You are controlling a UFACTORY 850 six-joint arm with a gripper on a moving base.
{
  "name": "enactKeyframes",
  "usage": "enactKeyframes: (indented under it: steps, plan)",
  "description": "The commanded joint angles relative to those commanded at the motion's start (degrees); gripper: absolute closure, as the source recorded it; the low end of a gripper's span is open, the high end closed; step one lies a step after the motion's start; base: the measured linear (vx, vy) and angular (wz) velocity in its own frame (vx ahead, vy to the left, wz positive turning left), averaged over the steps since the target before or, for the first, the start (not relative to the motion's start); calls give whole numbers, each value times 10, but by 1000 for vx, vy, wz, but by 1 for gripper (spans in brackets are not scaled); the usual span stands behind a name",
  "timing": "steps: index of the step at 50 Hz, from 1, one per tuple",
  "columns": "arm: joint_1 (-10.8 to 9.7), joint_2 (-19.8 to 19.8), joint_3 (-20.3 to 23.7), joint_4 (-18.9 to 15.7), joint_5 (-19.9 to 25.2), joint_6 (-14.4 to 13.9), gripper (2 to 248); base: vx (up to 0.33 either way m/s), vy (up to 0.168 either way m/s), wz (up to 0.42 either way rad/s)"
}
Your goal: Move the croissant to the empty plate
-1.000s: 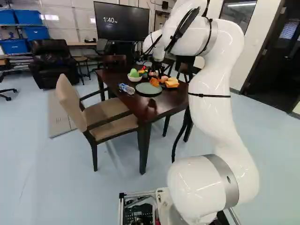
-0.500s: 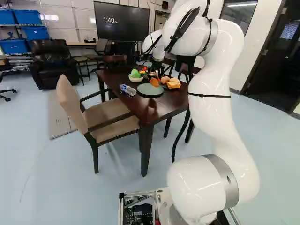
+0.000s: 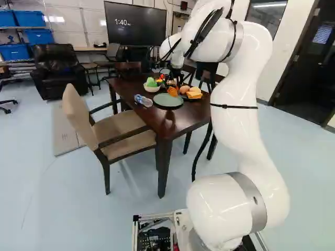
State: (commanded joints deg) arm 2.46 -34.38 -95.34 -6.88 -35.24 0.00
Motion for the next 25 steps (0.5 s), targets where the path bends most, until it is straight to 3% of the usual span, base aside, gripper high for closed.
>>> enactKeyframes:
  steps: [25]
  plan:
    - [0, -5, -7, 0, 0, 0, 124, 0, 0, 0]
